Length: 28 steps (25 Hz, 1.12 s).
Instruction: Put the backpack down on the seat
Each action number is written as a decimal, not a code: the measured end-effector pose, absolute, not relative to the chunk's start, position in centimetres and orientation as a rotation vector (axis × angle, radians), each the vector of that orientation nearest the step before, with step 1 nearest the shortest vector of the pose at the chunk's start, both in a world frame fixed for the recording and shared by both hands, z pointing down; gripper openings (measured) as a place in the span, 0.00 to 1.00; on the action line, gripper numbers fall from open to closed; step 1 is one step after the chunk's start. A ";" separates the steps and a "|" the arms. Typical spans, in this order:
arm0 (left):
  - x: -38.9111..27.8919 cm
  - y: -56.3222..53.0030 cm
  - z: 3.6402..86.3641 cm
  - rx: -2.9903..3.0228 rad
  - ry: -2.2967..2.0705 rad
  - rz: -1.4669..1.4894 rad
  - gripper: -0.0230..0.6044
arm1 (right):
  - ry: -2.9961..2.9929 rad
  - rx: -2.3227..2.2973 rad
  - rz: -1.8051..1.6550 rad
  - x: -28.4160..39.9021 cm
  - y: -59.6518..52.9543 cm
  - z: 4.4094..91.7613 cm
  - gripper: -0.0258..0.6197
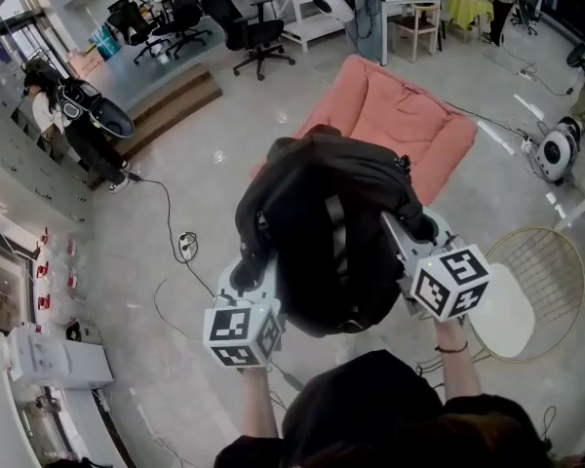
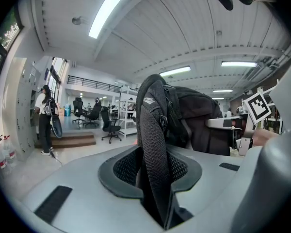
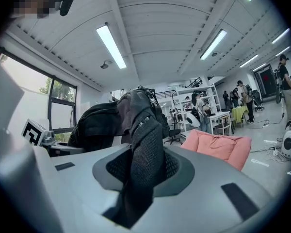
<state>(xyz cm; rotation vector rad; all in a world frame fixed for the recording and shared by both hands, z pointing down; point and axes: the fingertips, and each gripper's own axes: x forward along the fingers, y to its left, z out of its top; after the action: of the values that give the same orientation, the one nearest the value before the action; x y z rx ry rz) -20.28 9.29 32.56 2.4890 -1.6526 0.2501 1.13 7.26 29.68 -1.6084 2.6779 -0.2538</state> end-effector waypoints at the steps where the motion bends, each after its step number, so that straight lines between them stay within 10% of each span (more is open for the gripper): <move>1: -20.3 8.9 32.5 2.492 -1.648 0.249 0.21 | 2.676 -1.613 -0.251 1.1 7.0 29.6 0.18; 28: -18.2 -9.3 34.0 2.359 -1.693 0.304 0.21 | 2.733 -1.506 -0.437 3.0 -12.8 31.7 0.18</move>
<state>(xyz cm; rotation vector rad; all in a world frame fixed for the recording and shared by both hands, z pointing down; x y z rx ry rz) -18.19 -9.28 33.97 2.3592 -1.6932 0.3040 3.00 -12.82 31.74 -1.5056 2.7326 -0.4370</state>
